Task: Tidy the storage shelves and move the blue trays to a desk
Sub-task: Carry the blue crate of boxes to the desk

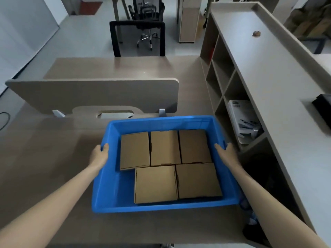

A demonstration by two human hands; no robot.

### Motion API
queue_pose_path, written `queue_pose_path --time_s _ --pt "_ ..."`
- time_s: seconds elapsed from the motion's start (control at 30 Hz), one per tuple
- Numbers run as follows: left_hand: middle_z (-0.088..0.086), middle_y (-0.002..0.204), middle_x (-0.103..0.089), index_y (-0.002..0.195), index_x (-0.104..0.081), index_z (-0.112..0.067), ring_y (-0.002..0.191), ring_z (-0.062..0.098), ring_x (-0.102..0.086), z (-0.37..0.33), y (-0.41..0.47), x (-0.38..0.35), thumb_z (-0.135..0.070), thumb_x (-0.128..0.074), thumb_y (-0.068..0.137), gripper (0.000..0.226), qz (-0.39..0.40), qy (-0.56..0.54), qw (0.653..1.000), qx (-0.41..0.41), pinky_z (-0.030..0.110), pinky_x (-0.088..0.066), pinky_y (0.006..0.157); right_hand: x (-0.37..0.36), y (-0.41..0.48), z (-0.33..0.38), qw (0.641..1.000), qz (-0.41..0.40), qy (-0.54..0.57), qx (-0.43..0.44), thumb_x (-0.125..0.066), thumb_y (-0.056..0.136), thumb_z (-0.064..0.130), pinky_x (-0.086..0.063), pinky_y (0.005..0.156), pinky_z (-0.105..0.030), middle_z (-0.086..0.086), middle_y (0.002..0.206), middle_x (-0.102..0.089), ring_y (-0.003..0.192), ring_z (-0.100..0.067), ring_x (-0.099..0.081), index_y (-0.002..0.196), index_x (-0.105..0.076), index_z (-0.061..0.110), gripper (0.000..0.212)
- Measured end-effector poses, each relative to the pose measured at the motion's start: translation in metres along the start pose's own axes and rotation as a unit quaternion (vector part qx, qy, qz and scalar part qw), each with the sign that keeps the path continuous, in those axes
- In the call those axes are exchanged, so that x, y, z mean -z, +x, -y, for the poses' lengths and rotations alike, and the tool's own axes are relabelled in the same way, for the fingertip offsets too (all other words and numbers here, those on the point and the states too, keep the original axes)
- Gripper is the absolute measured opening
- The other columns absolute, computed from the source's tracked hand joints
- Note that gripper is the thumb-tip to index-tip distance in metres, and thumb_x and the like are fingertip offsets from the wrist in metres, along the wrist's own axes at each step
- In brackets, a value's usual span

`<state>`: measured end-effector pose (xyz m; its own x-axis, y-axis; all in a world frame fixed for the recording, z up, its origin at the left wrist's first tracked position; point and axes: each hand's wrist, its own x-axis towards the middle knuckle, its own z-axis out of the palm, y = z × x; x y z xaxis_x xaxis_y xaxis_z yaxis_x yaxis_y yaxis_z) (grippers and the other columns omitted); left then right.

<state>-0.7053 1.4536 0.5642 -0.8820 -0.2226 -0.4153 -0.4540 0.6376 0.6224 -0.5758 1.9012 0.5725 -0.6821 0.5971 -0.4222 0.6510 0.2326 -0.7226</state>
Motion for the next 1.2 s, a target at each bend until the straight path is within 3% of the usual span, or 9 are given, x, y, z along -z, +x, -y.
queue_pose_path --time_s 0.13,0.33,0.53,0.73,0.87,1.07,1.2 --pt "0.006 0.097 -0.06 0.121 -0.046 -0.019 0.08 0.026 -0.059 0.022 -0.043 -0.001 -0.044 -0.033 0.104 0.033 0.003 0.013 1.0 -0.015 0.036 -0.042 0.063 -0.007 -0.027 -0.026 0.985 -0.08 -0.135 0.077 -0.049 0.099 0.042 -0.046 0.064 -0.033 -0.014 0.115 -0.06 0.093 -0.03 -0.062 0.126 -0.047 0.006 0.044" --pt "0.017 0.092 -0.062 0.103 -0.052 -0.013 0.07 0.029 -0.057 0.011 -0.027 0.001 -0.042 -0.037 0.103 0.033 -0.021 0.024 0.998 -0.046 0.036 -0.04 0.06 -0.011 -0.04 -0.033 0.987 -0.102 -0.099 0.078 -0.048 0.1 0.041 -0.054 0.08 -0.041 -0.013 0.124 -0.06 0.106 -0.03 -0.061 0.134 -0.047 0.008 0.047" --pt "0.008 0.086 -0.061 0.108 -0.053 -0.018 0.069 0.026 -0.057 0.021 -0.023 0.001 -0.042 -0.036 0.103 0.03 -0.04 0.029 0.997 -0.053 0.034 -0.04 0.055 -0.018 -0.04 -0.032 0.988 -0.105 -0.079 0.076 -0.05 0.1 0.038 -0.051 0.081 -0.039 -0.013 0.123 -0.061 0.108 -0.031 -0.061 0.133 -0.05 0.008 0.045" --pt "0.009 0.082 -0.058 0.108 -0.054 -0.013 0.063 0.025 -0.053 0.03 -0.012 0.017 -0.041 -0.036 0.104 0.033 -0.043 0.028 0.997 -0.051 0.033 -0.038 0.053 -0.036 -0.053 -0.021 0.992 -0.1 -0.058 0.049 -0.05 0.099 0.041 -0.048 0.1 -0.05 -0.013 0.141 -0.053 0.126 -0.033 -0.053 0.146 -0.04 0.012 0.055" --pt "0.013 0.087 -0.062 0.112 -0.054 -0.014 0.068 0.029 -0.058 0.038 -0.008 0.021 -0.043 -0.037 0.103 0.035 -0.035 0.017 0.997 -0.059 0.037 -0.042 0.058 -0.04 -0.058 -0.021 0.993 -0.102 -0.037 0.038 -0.051 0.098 0.043 -0.048 0.101 -0.051 -0.012 0.141 -0.053 0.127 -0.032 -0.053 0.146 -0.041 0.013 0.057" --pt "-0.001 0.097 -0.06 0.134 -0.045 -0.018 0.077 0.021 -0.061 0.04 -0.02 0.025 -0.044 -0.034 0.104 0.042 -0.01 0.024 0.997 -0.076 0.033 -0.046 0.058 -0.041 -0.059 -0.02 0.99 -0.109 -0.077 0.05 -0.048 0.098 0.046 -0.05 0.097 -0.05 -0.013 0.14 -0.054 0.124 -0.033 -0.054 0.145 -0.041 0.014 0.057" --pt "0.003 0.094 -0.063 0.135 -0.045 -0.018 0.072 0.025 -0.062 0.044 -0.023 0.021 -0.044 -0.034 0.104 0.042 -0.028 0.02 0.995 -0.091 0.033 -0.046 0.054 -0.041 -0.06 -0.019 0.985 -0.124 -0.107 0.06 -0.047 0.099 0.046 -0.05 0.089 -0.045 -0.012 0.135 -0.057 0.119 -0.033 -0.057 0.14 -0.046 0.011 0.054"
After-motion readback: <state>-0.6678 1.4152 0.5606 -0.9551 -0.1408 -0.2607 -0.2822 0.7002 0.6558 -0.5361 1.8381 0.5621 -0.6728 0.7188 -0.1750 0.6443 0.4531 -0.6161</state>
